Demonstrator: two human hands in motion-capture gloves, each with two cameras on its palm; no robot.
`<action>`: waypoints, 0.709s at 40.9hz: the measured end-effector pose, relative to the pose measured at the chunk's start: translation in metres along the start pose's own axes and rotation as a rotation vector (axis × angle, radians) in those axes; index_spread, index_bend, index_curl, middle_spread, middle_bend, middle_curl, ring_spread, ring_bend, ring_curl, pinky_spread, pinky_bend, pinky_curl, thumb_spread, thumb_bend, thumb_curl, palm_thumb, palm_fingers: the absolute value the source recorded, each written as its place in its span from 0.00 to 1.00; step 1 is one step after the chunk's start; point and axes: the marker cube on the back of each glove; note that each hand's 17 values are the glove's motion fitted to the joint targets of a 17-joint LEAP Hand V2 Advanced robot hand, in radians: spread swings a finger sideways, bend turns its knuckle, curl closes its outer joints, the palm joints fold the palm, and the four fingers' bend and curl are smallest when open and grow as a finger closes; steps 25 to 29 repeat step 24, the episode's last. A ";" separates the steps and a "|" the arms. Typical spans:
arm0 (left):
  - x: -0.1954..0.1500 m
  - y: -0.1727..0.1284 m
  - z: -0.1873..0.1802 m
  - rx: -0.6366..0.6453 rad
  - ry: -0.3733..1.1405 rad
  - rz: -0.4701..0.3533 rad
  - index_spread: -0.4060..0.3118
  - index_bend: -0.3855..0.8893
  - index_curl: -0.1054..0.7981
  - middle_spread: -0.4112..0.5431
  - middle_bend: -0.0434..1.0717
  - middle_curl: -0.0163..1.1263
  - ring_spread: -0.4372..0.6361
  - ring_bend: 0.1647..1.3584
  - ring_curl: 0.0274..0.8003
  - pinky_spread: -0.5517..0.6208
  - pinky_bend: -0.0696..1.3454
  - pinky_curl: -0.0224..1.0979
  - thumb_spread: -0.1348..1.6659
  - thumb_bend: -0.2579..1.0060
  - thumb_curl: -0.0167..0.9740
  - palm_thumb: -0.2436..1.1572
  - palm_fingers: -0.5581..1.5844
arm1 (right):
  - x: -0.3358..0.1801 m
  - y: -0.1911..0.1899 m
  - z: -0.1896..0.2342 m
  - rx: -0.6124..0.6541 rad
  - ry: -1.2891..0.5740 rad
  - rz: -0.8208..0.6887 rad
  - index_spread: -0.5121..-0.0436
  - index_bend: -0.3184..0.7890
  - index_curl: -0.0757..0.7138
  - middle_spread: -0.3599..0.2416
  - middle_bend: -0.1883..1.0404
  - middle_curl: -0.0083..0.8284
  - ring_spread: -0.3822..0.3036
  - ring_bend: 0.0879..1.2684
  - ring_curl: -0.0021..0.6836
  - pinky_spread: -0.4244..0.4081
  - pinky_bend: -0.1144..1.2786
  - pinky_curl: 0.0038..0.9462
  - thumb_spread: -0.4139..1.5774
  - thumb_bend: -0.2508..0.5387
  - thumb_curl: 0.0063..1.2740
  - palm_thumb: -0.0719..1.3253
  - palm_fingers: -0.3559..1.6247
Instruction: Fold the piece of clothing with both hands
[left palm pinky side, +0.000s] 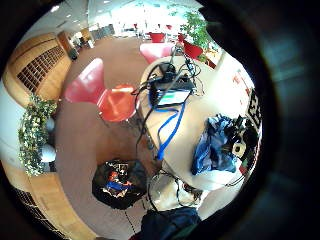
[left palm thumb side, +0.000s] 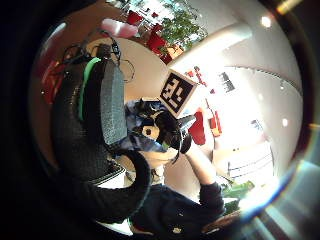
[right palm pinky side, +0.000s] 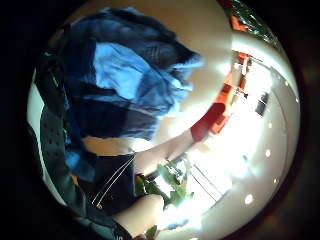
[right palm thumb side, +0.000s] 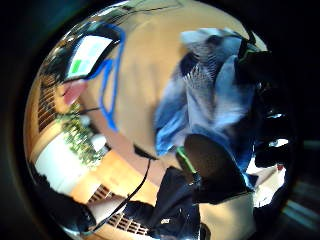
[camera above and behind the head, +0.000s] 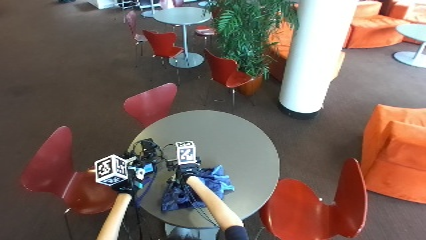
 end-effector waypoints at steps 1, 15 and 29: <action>-0.002 0.000 -0.001 -0.002 -0.003 -0.003 0.42 0.42 0.54 0.50 0.19 0.26 0.65 0.30 0.38 0.64 0.28 0.33 0.83 0.23 0.26 0.31 0.39 | 0.000 -0.008 -0.004 0.045 -0.030 -0.043 0.55 0.30 0.41 0.25 0.44 0.58 0.15 0.58 0.64 0.05 0.62 0.43 0.67 0.24 0.30 0.57 0.75; 0.016 0.000 -0.029 -0.023 -0.074 0.008 0.42 0.42 0.52 0.50 0.19 0.27 0.63 0.30 0.38 0.63 0.28 0.34 0.85 0.21 0.26 0.32 0.40 | 0.084 -0.021 -0.082 0.734 -0.161 -0.044 0.59 0.32 0.32 0.31 0.42 0.57 0.21 0.54 0.61 0.11 0.60 0.41 0.75 0.30 0.27 0.53 0.75; 0.042 0.004 -0.050 -0.020 -0.154 0.062 0.42 0.43 0.52 0.51 0.17 0.26 0.64 0.31 0.37 0.63 0.29 0.34 0.85 0.20 0.25 0.31 0.39 | 0.148 0.014 -0.089 0.836 -0.275 -0.039 0.58 0.35 0.32 0.32 0.37 0.56 0.25 0.48 0.60 0.13 0.60 0.41 0.76 0.31 0.28 0.59 0.74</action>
